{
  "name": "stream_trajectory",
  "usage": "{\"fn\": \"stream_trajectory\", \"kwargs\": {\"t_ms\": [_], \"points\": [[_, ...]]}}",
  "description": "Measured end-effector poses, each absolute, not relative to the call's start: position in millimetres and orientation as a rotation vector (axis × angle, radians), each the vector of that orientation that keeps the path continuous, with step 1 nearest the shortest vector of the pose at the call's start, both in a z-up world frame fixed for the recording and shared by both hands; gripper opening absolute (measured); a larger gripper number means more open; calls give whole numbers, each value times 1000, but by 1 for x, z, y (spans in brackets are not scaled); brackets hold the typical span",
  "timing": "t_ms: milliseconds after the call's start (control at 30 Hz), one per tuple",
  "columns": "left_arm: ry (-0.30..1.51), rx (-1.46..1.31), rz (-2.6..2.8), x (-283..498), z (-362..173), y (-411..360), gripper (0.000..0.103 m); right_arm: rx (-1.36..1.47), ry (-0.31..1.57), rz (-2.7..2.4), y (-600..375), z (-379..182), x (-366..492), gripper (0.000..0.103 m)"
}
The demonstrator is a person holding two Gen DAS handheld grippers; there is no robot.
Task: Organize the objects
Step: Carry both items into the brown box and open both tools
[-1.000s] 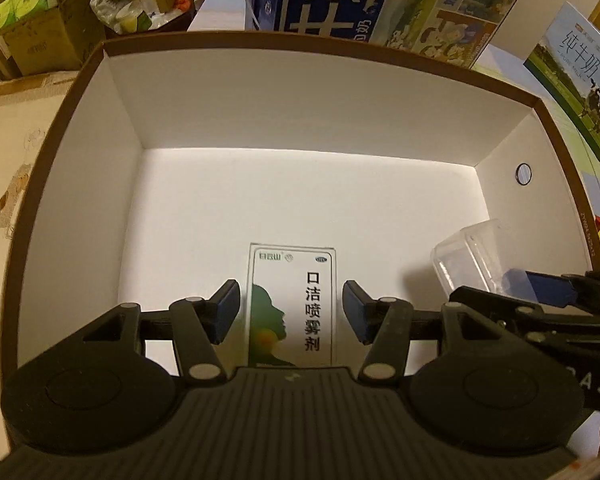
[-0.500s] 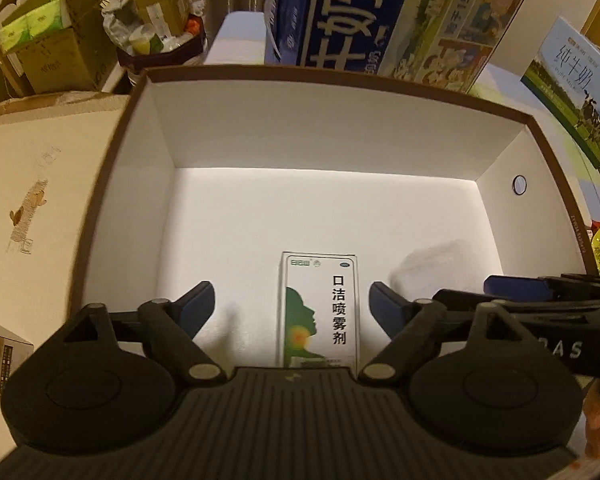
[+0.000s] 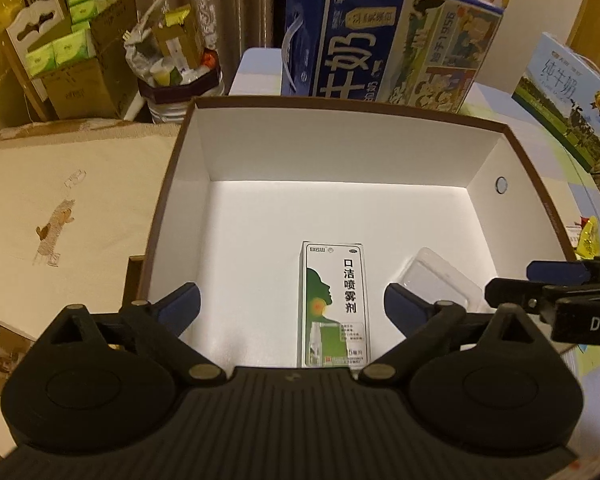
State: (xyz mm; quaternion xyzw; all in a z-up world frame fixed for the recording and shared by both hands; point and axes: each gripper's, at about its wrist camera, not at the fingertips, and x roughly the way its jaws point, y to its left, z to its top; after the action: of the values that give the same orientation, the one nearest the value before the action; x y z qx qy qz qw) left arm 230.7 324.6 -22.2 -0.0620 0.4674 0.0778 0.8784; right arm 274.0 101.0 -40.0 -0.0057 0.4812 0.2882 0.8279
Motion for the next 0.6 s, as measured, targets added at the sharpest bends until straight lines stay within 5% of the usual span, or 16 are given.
{"fn": "stream_trajectory", "kwargs": {"t_ms": [600], "points": [[972, -146, 86, 192, -8, 289, 98, -14, 984, 576, 66, -11, 227, 66]]}}
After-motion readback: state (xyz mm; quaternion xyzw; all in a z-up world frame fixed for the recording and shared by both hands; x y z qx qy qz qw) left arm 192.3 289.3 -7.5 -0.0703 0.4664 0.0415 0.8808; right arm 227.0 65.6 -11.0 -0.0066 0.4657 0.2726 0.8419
